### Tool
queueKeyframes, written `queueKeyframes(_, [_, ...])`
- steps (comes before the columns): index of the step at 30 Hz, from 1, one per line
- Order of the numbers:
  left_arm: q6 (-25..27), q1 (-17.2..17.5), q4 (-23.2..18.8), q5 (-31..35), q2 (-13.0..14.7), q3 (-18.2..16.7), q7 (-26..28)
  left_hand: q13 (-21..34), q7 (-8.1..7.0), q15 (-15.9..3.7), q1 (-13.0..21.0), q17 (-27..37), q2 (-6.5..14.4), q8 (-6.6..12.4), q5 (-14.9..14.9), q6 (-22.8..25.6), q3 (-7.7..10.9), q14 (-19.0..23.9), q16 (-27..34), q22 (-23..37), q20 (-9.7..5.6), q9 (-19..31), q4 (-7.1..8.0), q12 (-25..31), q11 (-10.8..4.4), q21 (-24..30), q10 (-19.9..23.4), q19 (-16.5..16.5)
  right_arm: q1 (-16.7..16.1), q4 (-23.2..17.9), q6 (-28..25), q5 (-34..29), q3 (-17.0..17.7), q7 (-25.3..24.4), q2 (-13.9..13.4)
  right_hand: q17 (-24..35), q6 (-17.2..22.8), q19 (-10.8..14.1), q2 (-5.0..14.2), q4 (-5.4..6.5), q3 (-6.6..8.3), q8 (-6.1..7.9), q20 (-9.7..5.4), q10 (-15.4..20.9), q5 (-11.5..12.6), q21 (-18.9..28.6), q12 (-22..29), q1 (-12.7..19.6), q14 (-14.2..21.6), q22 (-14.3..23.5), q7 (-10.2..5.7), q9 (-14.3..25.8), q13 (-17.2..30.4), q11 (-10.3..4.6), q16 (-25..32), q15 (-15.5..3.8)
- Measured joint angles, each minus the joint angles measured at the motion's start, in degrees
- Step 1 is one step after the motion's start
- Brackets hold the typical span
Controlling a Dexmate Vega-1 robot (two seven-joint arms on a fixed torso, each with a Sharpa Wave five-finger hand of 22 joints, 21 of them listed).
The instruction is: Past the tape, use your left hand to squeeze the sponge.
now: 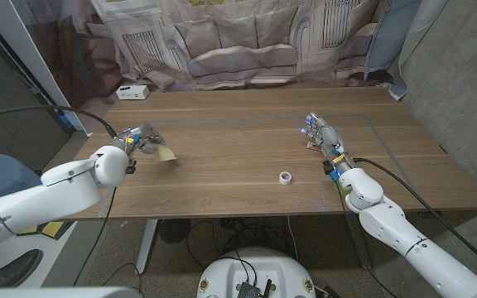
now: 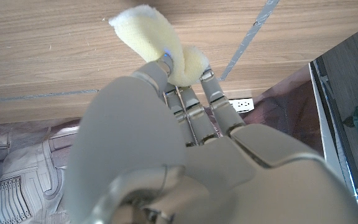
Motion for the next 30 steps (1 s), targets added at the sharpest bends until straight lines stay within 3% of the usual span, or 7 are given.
queueKeyframes(10, [-0.2, 1.6, 0.0, -0.2, 0.1, -1.0, 0.7, -0.3, -0.12, 0.17, 0.0, -0.2, 0.0, -0.21, 0.0, -0.5, 0.00, -0.3, 0.0, 0.0, 0.32, -0.3, -0.01, -0.2, -0.07, -0.4, -0.1, -0.3, -0.2, 0.0, 0.1, -0.2, -0.1, -0.2, 0.1, 0.0, 0.0, 0.0, 0.00, 0.00, 0.00, 0.00, 0.00, 0.0, 0.0, 0.0, 0.0, 0.0, 0.0, 0.0, 0.00, 0.0, 0.0, 0.00, 0.0, 0.00])
queueKeyframes(30, [-4.0, 5.6, 2.2, -0.7, -2.6, -2.4, 4.5, -1.1, -0.45, 0.16, -1.7, -0.9, -0.3, -0.21, 0.0, -0.1, 0.19, -0.3, 0.1, 0.0, 0.33, -0.5, -0.20, -0.2, -0.17, -0.4, 0.5, -0.3, -0.7, -0.9, -0.1, -0.6, -0.1, -0.7, -0.1, 0.0, 0.0, 0.0, 0.00, 0.00, 0.00, 0.00, 0.00, 0.3, 0.0, 0.0, 0.0, 0.0, 0.0, 0.0, 0.00, 0.0, 0.0, 0.32, 0.0, 0.00])
